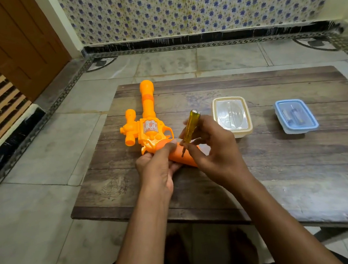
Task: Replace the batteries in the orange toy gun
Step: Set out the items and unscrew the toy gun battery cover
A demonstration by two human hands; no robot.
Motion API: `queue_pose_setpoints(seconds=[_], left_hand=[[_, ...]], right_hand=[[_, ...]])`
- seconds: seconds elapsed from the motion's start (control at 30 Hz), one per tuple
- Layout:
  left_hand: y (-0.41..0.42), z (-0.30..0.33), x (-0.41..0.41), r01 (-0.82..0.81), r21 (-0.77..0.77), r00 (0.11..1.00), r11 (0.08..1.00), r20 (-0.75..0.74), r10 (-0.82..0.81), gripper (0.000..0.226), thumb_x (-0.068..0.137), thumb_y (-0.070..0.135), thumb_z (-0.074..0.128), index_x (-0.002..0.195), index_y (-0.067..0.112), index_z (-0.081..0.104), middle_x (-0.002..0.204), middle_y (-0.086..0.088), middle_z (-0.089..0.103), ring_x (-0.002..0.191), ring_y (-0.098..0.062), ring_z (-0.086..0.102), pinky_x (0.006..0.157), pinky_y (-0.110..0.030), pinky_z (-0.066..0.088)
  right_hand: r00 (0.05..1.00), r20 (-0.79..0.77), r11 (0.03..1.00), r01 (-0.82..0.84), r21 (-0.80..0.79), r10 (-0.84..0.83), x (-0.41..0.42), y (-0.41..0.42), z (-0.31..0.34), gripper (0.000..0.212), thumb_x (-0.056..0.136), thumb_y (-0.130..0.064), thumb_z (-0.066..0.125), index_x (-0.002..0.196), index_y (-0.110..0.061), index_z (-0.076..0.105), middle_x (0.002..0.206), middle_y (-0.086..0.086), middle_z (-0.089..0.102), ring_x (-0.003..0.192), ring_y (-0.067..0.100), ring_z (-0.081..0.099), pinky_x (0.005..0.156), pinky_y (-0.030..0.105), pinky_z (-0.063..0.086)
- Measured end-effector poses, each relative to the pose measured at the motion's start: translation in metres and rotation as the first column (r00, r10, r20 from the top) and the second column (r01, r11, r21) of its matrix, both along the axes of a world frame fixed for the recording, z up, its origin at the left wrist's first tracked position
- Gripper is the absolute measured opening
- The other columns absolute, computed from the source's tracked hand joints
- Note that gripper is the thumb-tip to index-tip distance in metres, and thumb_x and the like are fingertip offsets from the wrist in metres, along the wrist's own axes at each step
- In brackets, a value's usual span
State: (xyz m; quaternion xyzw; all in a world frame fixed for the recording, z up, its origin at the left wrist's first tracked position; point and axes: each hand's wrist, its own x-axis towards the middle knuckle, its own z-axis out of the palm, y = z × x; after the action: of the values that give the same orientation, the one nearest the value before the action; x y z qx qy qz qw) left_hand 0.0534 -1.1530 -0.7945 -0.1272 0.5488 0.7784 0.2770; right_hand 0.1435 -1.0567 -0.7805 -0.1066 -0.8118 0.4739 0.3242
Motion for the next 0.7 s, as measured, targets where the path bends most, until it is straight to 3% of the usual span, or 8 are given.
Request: queue_pose_setpoints(seconds=[0.1,0.17,0.27,0.37,0.47,0.53,0.6,0.7], left_hand=[[0.0,0.0,-0.001,-0.005,-0.008,1.0,1.0,0.013,0.005,0.024,0.082,-0.007,0.075,0.104,0.001,0.069,0.091,-0.015,0.077,0.088,-0.031,0.075,0.058,-0.041,0.063],[0.0,0.0,-0.001,-0.014,-0.016,1.0,1.0,0.024,0.014,0.033,0.081,-0.006,0.077,0.112,0.0,0.069,0.102,-0.019,0.076,0.095,-0.035,0.074,0.062,-0.044,0.064],[0.0,-0.002,-0.001,-0.018,-0.007,1.0,1.0,0.012,0.018,0.024,0.083,-0.007,0.074,0.105,0.001,0.069,0.097,-0.018,0.076,0.091,-0.033,0.075,0.058,-0.041,0.063],[0.0,-0.004,0.0,-0.019,0.004,1.0,1.0,-0.006,0.019,0.016,0.084,-0.008,0.072,0.091,0.006,0.069,0.08,-0.011,0.076,0.075,-0.027,0.075,0.051,-0.035,0.059],[0.0,-0.005,0.001,-0.028,0.017,1.0,0.999,-0.004,0.028,0.016,0.084,-0.01,0.069,0.089,0.006,0.068,0.076,-0.011,0.075,0.069,-0.025,0.074,0.05,-0.032,0.058],[0.0,-0.006,0.0,-0.014,0.025,1.0,1.0,0.002,0.014,0.019,0.084,-0.007,0.071,0.099,0.003,0.07,0.089,-0.016,0.077,0.079,-0.029,0.077,0.055,-0.038,0.061],[0.0,-0.007,-0.002,-0.009,0.039,1.0,0.999,0.021,0.008,0.035,0.081,-0.006,0.074,0.115,-0.001,0.068,0.107,-0.022,0.075,0.099,-0.037,0.074,0.065,-0.049,0.063],[0.0,-0.005,-0.003,-0.02,0.031,0.999,0.999,0.04,0.019,0.043,0.081,-0.005,0.076,0.122,-0.001,0.065,0.115,-0.023,0.072,0.106,-0.039,0.071,0.071,-0.055,0.063]], right_hand=[[0.999,-0.02,0.996,-0.031,0.081,0.033,0.002,-0.001,0.006,0.074,0.084,0.008,0.071,0.144,-0.022,0.041,0.102,-0.002,0.065,0.09,0.015,0.068,0.08,0.031,0.059],[0.999,-0.017,0.992,-0.034,0.122,0.036,0.002,0.0,0.008,0.082,0.083,0.009,0.071,0.146,-0.03,0.036,0.105,-0.003,0.064,0.089,0.014,0.067,0.08,0.032,0.059],[0.999,0.006,0.982,-0.053,0.181,0.053,0.002,-0.001,0.012,0.075,0.082,0.008,0.071,0.14,-0.028,0.04,0.103,-0.006,0.065,0.09,0.012,0.067,0.079,0.032,0.058],[0.997,-0.019,0.951,-0.06,0.302,0.069,0.001,-0.006,0.014,0.068,0.08,0.006,0.07,0.139,-0.018,0.047,0.113,-0.017,0.055,0.094,0.004,0.06,0.083,0.025,0.055],[0.996,-0.067,0.935,-0.023,0.353,0.05,-0.001,-0.008,0.013,0.052,0.088,-0.006,0.073,0.135,-0.011,0.053,0.119,-0.008,0.055,0.099,0.0,0.053,0.086,0.019,0.051],[0.991,-0.132,0.931,0.048,0.362,0.0,-0.003,-0.01,0.012,0.036,0.094,-0.009,0.071,0.128,-0.005,0.06,0.113,-0.006,0.054,0.096,0.002,0.051,0.084,0.02,0.05],[0.977,-0.205,0.927,0.134,0.35,-0.064,-0.004,-0.01,0.012,0.027,0.093,-0.003,0.072,0.119,-0.001,0.065,0.107,-0.008,0.051,0.091,0.003,0.051,0.08,0.023,0.052],[0.968,-0.236,0.941,0.156,0.301,-0.085,-0.005,-0.01,0.015,0.028,0.088,0.006,0.073,0.115,0.0,0.066,0.103,-0.011,0.055,0.088,0.006,0.057,0.078,0.025,0.054]])
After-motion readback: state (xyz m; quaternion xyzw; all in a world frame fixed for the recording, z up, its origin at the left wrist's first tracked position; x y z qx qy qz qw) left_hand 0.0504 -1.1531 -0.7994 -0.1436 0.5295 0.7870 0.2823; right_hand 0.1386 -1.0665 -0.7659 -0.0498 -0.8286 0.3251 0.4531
